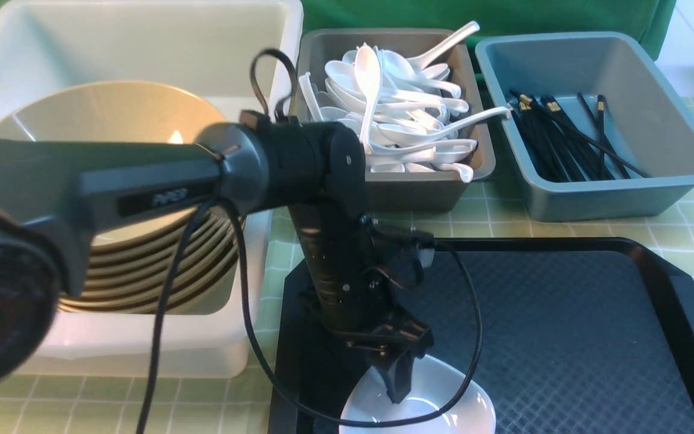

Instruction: On green table put chopsticks spoon bowls plates into blue grey white boxes.

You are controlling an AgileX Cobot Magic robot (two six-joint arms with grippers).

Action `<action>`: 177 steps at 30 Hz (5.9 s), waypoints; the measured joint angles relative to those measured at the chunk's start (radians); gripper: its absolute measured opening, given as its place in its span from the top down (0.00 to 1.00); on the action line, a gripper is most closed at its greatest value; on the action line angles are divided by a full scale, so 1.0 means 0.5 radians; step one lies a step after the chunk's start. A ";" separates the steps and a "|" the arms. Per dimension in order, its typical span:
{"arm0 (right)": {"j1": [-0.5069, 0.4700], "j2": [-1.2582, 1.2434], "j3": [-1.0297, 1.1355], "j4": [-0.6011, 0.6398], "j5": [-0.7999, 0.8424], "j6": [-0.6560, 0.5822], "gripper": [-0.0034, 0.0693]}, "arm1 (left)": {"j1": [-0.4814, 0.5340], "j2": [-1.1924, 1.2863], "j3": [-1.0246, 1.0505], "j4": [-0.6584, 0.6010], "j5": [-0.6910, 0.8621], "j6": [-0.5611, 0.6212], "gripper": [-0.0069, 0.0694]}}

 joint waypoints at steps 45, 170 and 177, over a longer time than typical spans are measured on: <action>0.596 1.084 -0.718 0.451 -0.198 -0.406 0.92 | 2.582 -0.971 0.013 0.290 -0.005 -1.025 0.89; -0.353 -1.529 2.051 -0.742 -1.997 0.988 0.75 | 1.206 -4.119 2.872 0.670 -1.693 -0.362 0.91; -0.459 -1.626 2.188 -0.862 -1.945 0.909 0.74 | 1.206 -4.119 2.872 0.670 -1.694 -0.362 0.91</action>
